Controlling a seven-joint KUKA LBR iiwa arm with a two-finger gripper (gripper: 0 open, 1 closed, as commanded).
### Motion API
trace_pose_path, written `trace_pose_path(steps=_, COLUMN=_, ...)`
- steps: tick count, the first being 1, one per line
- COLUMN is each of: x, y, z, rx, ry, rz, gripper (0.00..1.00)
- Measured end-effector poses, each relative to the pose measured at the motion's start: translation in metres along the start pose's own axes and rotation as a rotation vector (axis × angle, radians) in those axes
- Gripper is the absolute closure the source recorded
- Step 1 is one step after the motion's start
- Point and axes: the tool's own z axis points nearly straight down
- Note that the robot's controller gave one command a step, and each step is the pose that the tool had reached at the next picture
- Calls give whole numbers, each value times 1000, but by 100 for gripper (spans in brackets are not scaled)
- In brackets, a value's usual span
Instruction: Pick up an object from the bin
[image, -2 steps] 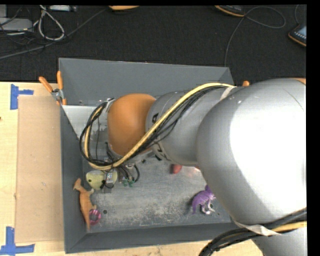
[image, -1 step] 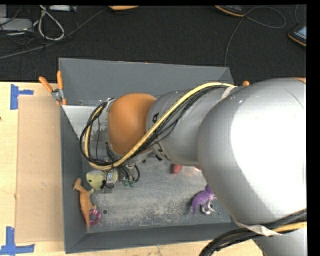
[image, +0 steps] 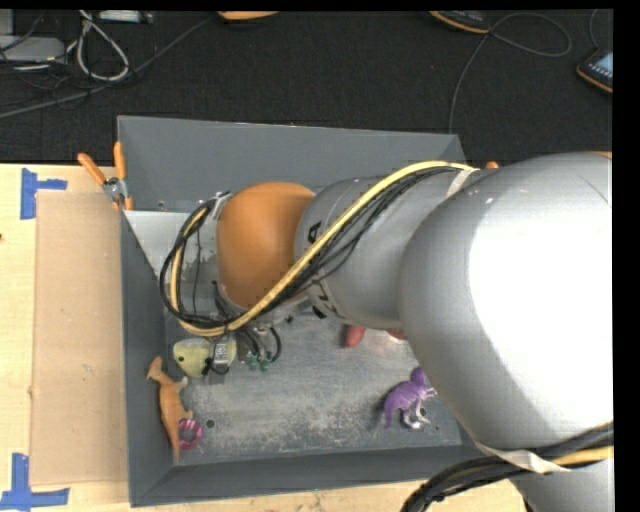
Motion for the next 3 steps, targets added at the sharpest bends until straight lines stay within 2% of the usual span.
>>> trace_pose_path(steps=2, x=1, y=-1, z=-24, rx=1, ry=4, rz=1, gripper=100)
trace_pose_path(steps=3, x=0, y=0, z=-37, rx=0, ry=0, rz=2, gripper=100)
